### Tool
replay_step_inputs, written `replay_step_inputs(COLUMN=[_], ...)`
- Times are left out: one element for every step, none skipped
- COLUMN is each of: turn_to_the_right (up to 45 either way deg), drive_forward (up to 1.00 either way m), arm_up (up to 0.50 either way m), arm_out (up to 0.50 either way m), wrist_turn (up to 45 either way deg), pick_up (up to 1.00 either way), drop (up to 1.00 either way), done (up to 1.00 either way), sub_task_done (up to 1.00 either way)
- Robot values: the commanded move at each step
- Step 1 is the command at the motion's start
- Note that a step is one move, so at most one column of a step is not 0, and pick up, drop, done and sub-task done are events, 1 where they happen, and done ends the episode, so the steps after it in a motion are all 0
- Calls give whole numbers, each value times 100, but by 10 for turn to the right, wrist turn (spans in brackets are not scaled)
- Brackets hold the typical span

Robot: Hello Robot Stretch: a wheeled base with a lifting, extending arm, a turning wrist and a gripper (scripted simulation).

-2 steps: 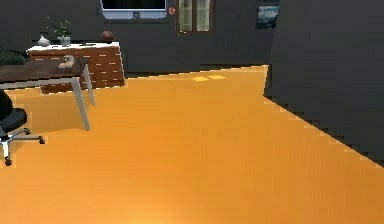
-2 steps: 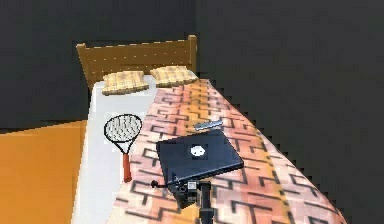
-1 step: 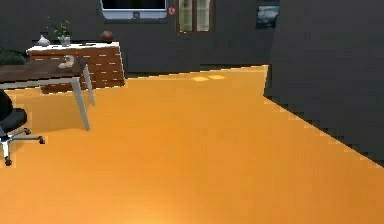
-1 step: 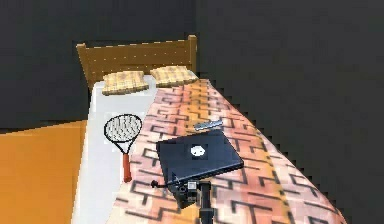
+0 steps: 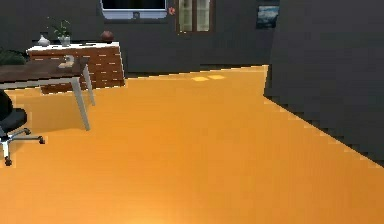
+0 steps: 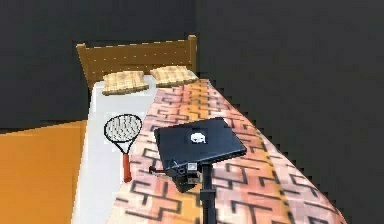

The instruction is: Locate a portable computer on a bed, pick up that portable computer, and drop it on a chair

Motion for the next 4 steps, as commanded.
replay_step_inputs(turn_to_the_right=[0, 0, 0, 0], drive_forward=[0, 0, 0, 0], arm_up=[40, 0, 0, 0], arm_out=[0, 0, 0, 0], wrist_turn=[0, -450, -450, -90], pick_up=[0, 0, 0, 0], drop=[0, 0, 0, 0], done=[0, 0, 0, 0], sub_task_done=[0, 0, 0, 0])
